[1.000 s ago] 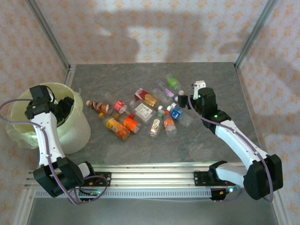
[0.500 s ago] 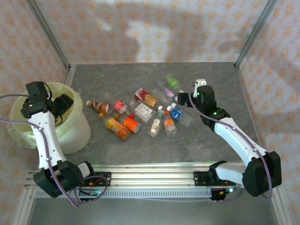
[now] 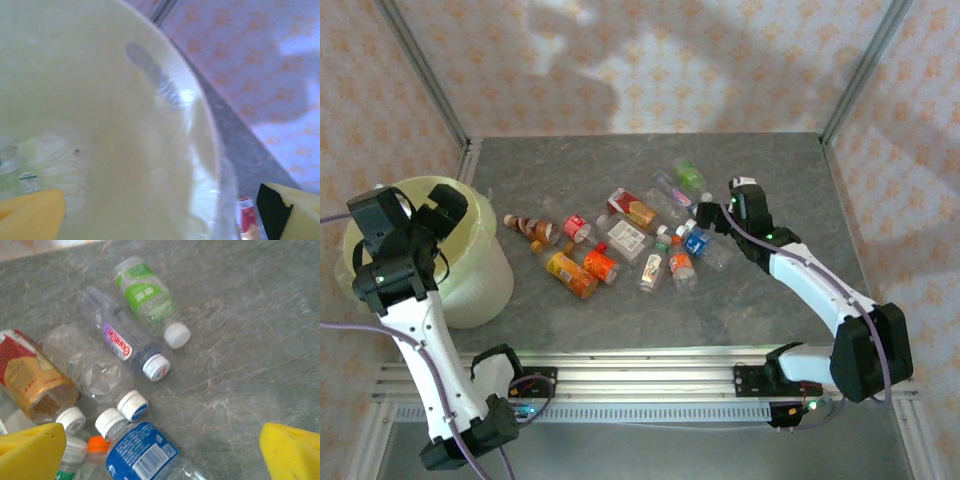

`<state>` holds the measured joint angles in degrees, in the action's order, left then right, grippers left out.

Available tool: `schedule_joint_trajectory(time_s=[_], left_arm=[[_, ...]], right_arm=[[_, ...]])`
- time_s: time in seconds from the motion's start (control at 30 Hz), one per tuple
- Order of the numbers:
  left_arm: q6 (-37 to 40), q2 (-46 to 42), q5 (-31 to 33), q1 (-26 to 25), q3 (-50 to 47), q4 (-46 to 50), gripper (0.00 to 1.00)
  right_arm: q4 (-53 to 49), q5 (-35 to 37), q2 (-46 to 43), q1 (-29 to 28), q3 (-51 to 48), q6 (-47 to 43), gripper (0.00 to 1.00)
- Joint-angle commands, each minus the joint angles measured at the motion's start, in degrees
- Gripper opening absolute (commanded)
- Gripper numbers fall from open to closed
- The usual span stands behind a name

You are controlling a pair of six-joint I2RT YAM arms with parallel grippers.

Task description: Put the plastic bottles in the bin

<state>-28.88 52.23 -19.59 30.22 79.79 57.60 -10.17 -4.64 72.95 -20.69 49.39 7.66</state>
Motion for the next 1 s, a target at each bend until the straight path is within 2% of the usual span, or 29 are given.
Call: schedule_joint_trajectory(time_s=[0.0,0.13,0.33,0.5,0.67,0.8,0.97], left_arm=[[-5.1,0.1,-1.0,-4.4,2.5,-4.5,0.99],[-6.3,1.1,5.8,-16.2,3.8,-6.5,0.99],[-9.3,5.0,13.5,-33.2,2.6,-12.3,1.0],[-8.6,11.5,18.3,-44.1,4.7,-15.6,0.99],[-5.9,19.3,21.3,-49.2,10.9,-14.9,1.0],[-5.8,22.5,22.1,-51.4,11.9,-16.4,1.0],[-7.8,24.9,21.0,-52.1,10.9,-19.4,1.0]], right_arm=[[-3.6,-5.9,1.8,0.1,-0.3,-1.5,0.99],[-6.7,-12.3,5.3,0.1,1.7,-3.7,1.0],[-12.2,-5.8,8.3,0.1,3.4,-5.1,1.0],[-14.1,-12.8,9.5,0.1,1.5,-10.3,0.99],[-14.3,-9.1,12.9,0.1,2.7,-9.4,0.97],[-14.7,-7.1,13.8,0.2,2.2,-10.1,0.92],[-15.6,-9.2,15.4,0.0,1.5,-9.0,0.88]])
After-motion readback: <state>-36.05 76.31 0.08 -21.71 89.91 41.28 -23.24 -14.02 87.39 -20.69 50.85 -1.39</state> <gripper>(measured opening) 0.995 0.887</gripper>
